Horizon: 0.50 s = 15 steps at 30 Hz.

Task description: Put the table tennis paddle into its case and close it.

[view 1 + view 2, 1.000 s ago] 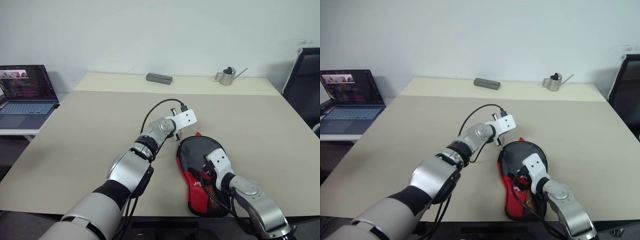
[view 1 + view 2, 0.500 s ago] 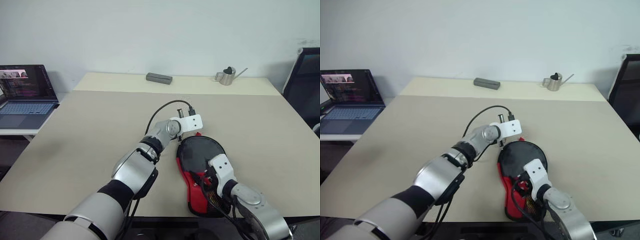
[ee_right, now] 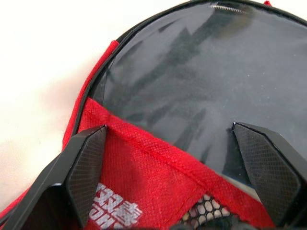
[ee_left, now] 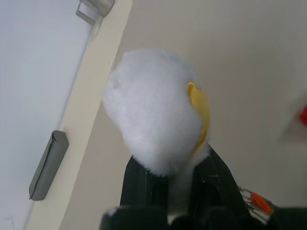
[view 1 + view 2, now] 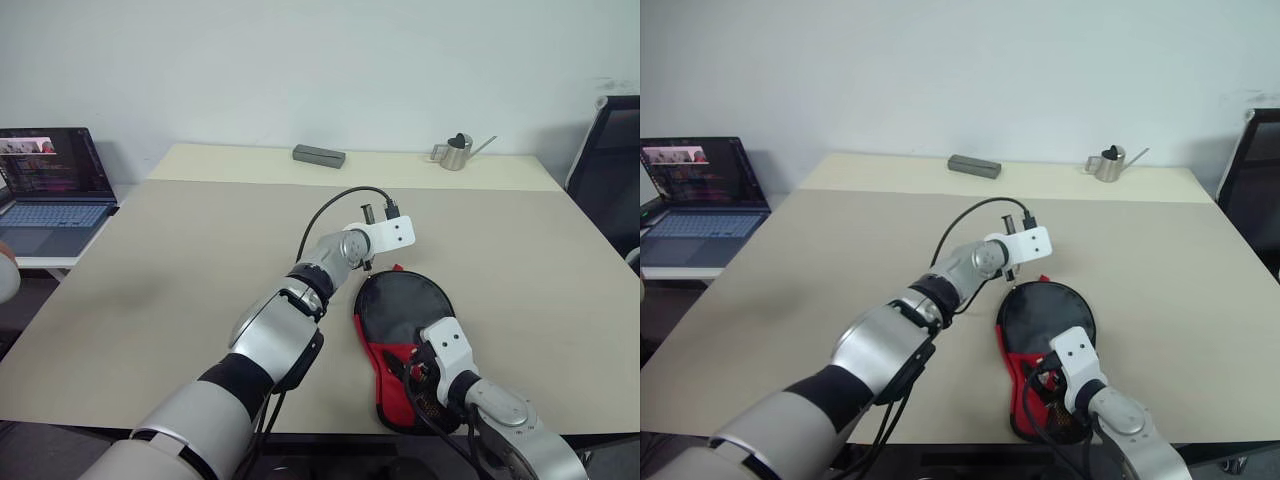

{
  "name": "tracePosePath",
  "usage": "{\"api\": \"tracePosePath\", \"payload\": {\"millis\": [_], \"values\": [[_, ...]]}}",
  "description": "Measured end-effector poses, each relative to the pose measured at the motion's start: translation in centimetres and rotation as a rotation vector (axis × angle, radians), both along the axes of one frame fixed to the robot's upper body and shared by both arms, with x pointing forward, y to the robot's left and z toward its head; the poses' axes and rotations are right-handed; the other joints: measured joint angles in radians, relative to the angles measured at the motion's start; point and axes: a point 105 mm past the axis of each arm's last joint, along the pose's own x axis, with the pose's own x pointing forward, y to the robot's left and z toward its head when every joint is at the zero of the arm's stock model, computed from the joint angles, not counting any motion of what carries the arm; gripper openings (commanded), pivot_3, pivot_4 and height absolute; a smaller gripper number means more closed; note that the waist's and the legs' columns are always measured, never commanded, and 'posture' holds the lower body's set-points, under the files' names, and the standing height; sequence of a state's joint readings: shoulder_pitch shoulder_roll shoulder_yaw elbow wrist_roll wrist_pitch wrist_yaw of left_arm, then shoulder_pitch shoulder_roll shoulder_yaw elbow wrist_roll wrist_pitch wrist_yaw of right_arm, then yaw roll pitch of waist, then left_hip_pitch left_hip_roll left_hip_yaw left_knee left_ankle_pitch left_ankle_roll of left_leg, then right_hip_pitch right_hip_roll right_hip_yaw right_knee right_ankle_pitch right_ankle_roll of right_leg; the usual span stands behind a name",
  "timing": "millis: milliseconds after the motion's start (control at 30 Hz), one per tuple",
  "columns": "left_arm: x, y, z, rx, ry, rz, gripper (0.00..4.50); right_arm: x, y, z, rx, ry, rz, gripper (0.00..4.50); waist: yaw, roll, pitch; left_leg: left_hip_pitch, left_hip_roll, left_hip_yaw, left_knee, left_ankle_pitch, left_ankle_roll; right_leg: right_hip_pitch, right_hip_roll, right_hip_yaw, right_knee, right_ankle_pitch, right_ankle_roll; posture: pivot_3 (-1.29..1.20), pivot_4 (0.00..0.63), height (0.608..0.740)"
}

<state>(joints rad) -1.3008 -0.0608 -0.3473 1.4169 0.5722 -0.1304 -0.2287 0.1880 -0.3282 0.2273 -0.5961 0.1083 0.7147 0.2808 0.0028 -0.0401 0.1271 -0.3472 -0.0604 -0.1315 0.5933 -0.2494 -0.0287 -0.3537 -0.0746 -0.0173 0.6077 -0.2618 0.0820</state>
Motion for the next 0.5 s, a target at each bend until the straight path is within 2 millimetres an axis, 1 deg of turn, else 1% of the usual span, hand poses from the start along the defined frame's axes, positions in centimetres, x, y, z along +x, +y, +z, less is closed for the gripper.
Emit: {"api": "tracePosePath", "payload": {"millis": [200, 267, 300, 400, 467, 500], "values": [[-0.9, -1.6, -0.7, 0.011, 0.047, -0.043, 0.11, -0.2, 0.1, 0.0, 0.006, 0.006, -0.014, 4.50, 0.001, 0.000, 0.000, 0.000, 0.000, 0.000, 0.000, 0.000, 0.000, 0.000, 0.000, 0.000, 0.000, 0.000, 0.000, 0.00, 0.150, 0.740], [-1.5, -2.1, -1.5, 0.039, 0.078, -0.072, 0.11, -0.2, 0.1, 0.0, 0.010, 0.006, -0.021, 4.50, 0.001, 0.000, -0.001, 0.000, 0.000, 0.000, 0.000, 0.000, 0.000, 0.000, 0.000, 0.000, 0.000, 0.000, 0.000, 0.00, 0.150, 0.740], [-1.9, -2.3, -2.2, 0.057, 0.100, -0.086, 0.11, -0.2, 0.2, 0.0, 0.011, 0.007, -0.023, 4.50, 0.000, 0.001, -0.001, 0.000, 0.000, 0.000, 0.000, 0.000, 0.000, 0.000, 0.000, 0.000, 0.000, 0.000, 0.000, 0.00, 0.150, 0.740], [-2.4, -2.0, -3.7, 0.084, 0.150, -0.091, 0.11, -0.2, 0.2, 0.0, 0.014, 0.006, -0.023, 4.50, -0.001, 0.001, 0.000, 0.000, 0.000, 0.000, 0.000, 0.000, 0.000, 0.000, 0.000, 0.000, 0.000, 0.000, 0.000, 0.00, 0.150, 0.740], [-2.3, -1.8, -3.8, 0.086, 0.155, -0.085, 0.83, -0.2, 0.2, 0.0, 0.013, 0.006, -0.024, 4.50, -0.001, 0.001, 0.000, 0.000, 0.000, 0.000, 0.000, 0.000, 0.000, 0.000, 0.000, 0.000, 0.000, 0.000, 0.000, 0.00, 0.150, 0.740], [-2.3, -1.8, -3.8, 0.086, 0.155, -0.084, 1.04, -0.2, 0.2, 0.0, 0.012, 0.006, -0.024, 4.50, -0.001, 0.000, -0.001, 0.000, 0.000, 0.000, 0.000, 0.000, -0.001, 0.000, 0.000, 0.000, 0.000, 0.000, 0.000, 0.00, 0.150, 0.740]]}}
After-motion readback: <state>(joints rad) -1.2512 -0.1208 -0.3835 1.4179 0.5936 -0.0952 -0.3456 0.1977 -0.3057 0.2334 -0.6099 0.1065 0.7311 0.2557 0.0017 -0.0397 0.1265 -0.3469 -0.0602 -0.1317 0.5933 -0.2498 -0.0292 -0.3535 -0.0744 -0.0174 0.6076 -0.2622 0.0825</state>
